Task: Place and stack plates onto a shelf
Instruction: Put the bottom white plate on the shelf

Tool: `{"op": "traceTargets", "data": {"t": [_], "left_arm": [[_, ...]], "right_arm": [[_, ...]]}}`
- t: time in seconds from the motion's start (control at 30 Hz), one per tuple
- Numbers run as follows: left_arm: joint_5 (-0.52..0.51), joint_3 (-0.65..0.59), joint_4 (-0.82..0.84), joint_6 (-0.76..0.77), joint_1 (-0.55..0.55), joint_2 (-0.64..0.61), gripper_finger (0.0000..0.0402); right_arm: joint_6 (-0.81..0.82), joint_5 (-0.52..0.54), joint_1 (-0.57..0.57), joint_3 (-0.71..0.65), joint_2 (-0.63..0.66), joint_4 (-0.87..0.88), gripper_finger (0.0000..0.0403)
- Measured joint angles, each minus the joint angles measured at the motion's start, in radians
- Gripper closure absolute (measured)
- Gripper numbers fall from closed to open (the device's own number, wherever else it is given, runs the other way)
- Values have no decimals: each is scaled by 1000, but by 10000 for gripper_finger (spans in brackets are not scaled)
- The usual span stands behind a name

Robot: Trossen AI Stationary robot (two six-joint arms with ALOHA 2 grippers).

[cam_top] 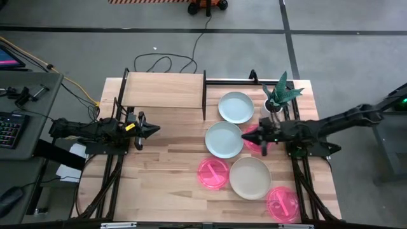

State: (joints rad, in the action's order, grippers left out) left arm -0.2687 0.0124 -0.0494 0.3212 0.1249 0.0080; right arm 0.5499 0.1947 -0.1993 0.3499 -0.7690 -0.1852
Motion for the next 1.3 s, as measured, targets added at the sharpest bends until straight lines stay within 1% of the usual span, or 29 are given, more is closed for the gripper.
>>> {"op": "traceTargets", "data": {"t": [0.07,0.13,0.2,0.27,0.4,0.53,0.6,0.67,0.73,0.87,1.0,1.07,1.13,1.3], "left_arm": [[0,0,0,0,0,0,401],[0,0,0,0,0,0,401],[0,0,0,0,0,0,401],[0,0,0,0,0,0,401],[0,0,0,0,0,0,401],[0,0,0,0,0,0,401],[0,0,0,0,0,0,401],[0,0,0,0,0,0,401],[0,0,0,0,0,0,401],[0,0,0,0,0,0,401],[0,0,0,0,0,0,401],[0,0,0,0,0,0,401],[0,0,0,0,0,0,401],[0,0,0,0,0,0,401]], "right_arm": [[0,5,0,91,-81,134,402],[-6,32,6,169,-162,271,402],[-8,65,13,227,-235,365,402],[-31,84,27,284,-303,423,402],[-52,85,63,371,-410,535,402],[23,83,122,415,-477,616,400],[53,58,157,413,-503,661,392],[76,23,194,400,-522,668,375],[80,-3,228,380,-539,679,349],[71,-12,276,373,-566,671,290],[55,-35,296,373,-598,648,248],[53,-67,300,373,-622,626,236],[53,-76,300,373,-652,610,231],[52,-71,300,373,-724,608,233]]}}
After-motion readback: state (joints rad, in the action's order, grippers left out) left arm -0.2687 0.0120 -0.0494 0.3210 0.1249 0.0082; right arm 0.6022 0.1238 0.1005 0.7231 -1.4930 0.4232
